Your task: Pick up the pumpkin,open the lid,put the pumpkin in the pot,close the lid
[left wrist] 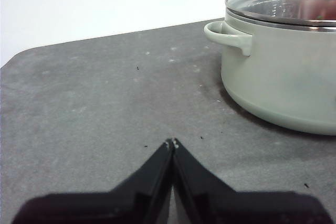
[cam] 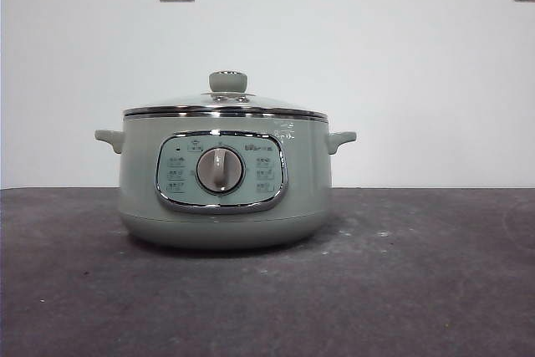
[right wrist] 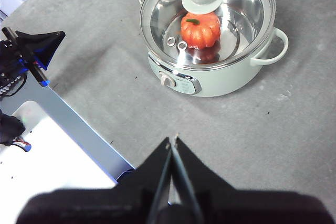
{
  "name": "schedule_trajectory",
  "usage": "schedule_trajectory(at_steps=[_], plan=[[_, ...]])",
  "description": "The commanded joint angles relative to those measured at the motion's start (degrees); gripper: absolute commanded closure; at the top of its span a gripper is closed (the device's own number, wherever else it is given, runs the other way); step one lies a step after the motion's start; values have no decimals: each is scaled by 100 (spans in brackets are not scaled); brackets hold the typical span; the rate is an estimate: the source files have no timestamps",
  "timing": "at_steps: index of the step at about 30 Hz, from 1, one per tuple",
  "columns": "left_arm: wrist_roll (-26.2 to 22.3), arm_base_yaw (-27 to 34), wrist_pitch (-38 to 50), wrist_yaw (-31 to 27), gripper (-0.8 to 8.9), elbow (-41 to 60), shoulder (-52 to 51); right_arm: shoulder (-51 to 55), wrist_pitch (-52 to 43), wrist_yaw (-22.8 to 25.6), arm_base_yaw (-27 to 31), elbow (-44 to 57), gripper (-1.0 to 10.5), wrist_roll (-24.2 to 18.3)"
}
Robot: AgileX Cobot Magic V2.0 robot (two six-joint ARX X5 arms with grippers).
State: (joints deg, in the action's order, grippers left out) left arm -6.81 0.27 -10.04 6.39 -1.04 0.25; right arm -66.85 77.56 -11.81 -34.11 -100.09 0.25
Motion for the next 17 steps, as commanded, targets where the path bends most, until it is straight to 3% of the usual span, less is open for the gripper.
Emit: schedule_trajectory(at_steps=[1, 8, 11, 17], plan=[[42, 17, 2, -22, 818, 92, -15, 22, 94, 13, -7, 17, 946, 28], [42, 17, 2, -22, 817, 92, -15, 50, 94, 37, 39, 17, 946, 24], [42, 17, 4, -22, 818, 92, -15, 258, 35, 61, 282, 17, 946, -444], [42, 17, 4, -22, 818, 92, -15, 1145, -1209, -380, 1056, 234, 945, -466]])
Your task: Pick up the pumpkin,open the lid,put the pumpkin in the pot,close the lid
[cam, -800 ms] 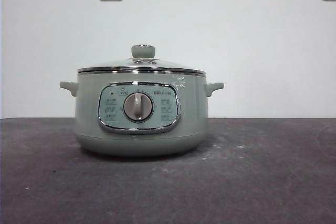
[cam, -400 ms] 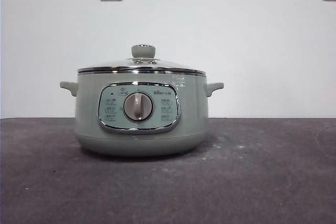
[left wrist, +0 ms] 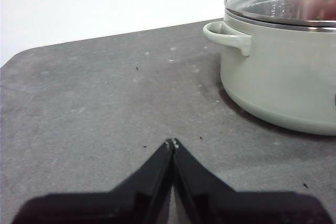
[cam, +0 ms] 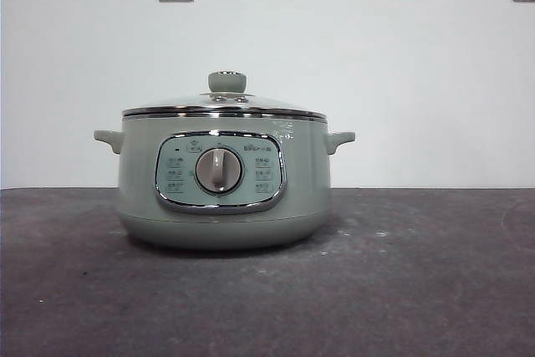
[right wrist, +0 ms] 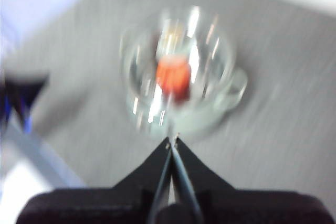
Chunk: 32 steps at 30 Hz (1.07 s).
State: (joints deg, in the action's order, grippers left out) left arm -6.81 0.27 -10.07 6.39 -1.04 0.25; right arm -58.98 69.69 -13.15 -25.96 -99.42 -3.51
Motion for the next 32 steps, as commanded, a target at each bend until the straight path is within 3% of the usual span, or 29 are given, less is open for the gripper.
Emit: schedule_trajectory(at_steps=[1, 7, 12, 19, 24, 32], plan=[[42, 17, 7, -22, 817, 92, -15, 535, -608, -365, 382, 267, 946, -90], [42, 17, 7, -22, 817, 92, -15, 1757, -2124, -470, 1130, 1652, 946, -374], [42, 17, 9, -22, 817, 92, -15, 2883, -3707, -448, 1469, 3595, 946, -802], [42, 17, 9, -24, 817, 92, -15, 4022, -5390, -452, 1766, 6124, 946, -713], [42, 17, 9, -24, 817, 92, -15, 4612, -6181, -413, 1851, 7571, 946, -356], [42, 17, 9, -24, 817, 92, -15, 5438, -6505, 348, 1912, 8999, 946, -20]])
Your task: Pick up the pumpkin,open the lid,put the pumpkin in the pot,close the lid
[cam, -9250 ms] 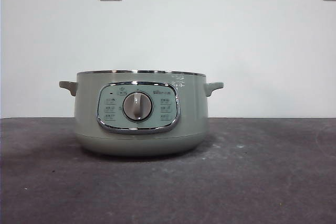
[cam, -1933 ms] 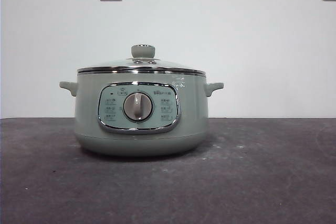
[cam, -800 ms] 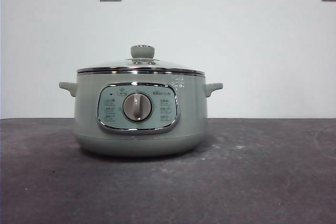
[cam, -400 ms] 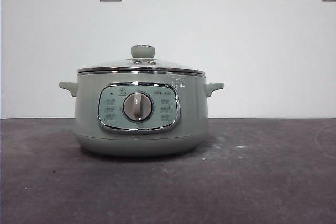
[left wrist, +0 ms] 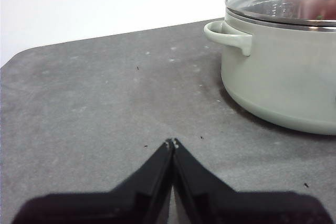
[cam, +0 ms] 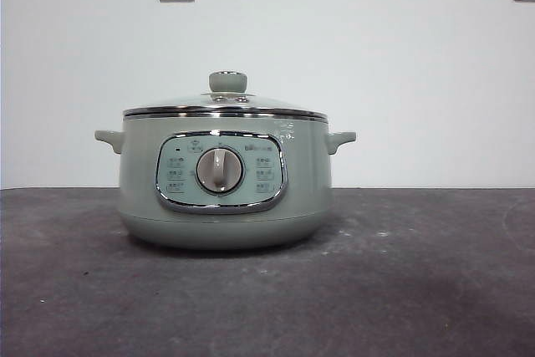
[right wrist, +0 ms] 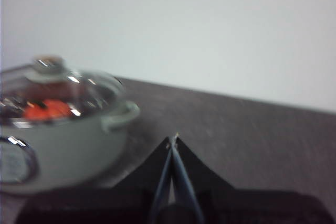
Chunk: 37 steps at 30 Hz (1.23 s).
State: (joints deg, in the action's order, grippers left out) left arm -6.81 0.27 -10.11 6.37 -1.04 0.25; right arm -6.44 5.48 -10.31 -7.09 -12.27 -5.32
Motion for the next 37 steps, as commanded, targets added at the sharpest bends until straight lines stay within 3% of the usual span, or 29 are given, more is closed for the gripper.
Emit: schedule_trajectory(at_steps=[1, 8, 22, 25, 37], plan=[[42, 17, 13, -22, 818, 92, -15, 286, -83, 63, 31, 415, 946, 162], [42, 17, 13, -22, 817, 92, -15, 636, -70, 188, 35, 1019, 945, 461], [42, 17, 15, -22, 817, 92, -15, 636, 448, 168, 33, 1182, 946, 579], [42, 17, 15, -22, 817, 92, -15, 636, 442, 170, 33, 1182, 946, 785], [42, 17, 15, -22, 817, 92, -15, 636, 442, 170, 33, 1180, 946, 782]])
